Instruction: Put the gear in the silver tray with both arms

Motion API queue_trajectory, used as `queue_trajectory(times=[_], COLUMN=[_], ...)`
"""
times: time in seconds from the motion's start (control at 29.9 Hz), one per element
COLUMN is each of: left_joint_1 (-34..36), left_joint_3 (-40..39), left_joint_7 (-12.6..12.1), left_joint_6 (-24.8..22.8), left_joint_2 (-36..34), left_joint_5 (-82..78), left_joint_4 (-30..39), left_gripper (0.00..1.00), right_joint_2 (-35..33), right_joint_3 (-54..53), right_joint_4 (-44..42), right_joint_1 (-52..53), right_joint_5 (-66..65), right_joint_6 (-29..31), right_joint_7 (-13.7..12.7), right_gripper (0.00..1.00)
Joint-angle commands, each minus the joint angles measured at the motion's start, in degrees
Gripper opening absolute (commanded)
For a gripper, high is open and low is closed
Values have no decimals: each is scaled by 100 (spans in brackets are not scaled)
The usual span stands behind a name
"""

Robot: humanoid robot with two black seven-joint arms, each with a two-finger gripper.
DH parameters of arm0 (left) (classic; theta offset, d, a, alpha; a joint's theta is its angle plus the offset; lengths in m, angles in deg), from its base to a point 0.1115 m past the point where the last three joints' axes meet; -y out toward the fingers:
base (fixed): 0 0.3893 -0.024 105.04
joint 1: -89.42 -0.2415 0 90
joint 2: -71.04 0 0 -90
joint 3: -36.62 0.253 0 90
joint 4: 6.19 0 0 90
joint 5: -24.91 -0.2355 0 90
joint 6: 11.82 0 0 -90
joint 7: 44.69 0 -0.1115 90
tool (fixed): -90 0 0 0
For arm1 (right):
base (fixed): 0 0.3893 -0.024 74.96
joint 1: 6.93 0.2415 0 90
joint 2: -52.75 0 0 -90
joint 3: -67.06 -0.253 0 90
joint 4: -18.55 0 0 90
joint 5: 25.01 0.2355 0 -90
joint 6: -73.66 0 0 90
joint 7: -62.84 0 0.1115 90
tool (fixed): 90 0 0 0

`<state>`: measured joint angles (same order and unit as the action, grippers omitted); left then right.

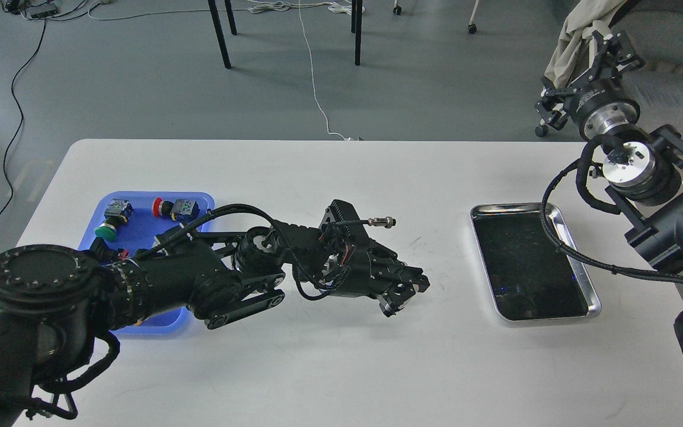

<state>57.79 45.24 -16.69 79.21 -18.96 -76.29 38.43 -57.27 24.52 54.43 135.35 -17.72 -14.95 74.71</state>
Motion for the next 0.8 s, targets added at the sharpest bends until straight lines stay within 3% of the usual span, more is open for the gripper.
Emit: queue_trajectory(times=[0.0,0.07,0.57,0.77], left_joint_1=[-28,-28,-28,69], left_joint_3=[8,-1,-1,-71], left_joint_7=[0,0,0,0], left_joint_6=[-6,-6,-6,-32], left_joint_2=[0,0,0,0], left_joint_5=[48,118,233,926], left_joint_4=[4,-5,-14,-84], left_gripper=[26,31,33,40], right_joint_2=[7,-1,-1,-1], right_joint_3=[0,8,184,351], right_joint_4=[-11,-20,-64,-169], right_joint_1=[11,54,81,178], right_joint_5=[0,0,0,0], right_joint_6=[-8,1,-8,-131], right_joint_7=[0,0,0,0], right_gripper=[99,99,99,99])
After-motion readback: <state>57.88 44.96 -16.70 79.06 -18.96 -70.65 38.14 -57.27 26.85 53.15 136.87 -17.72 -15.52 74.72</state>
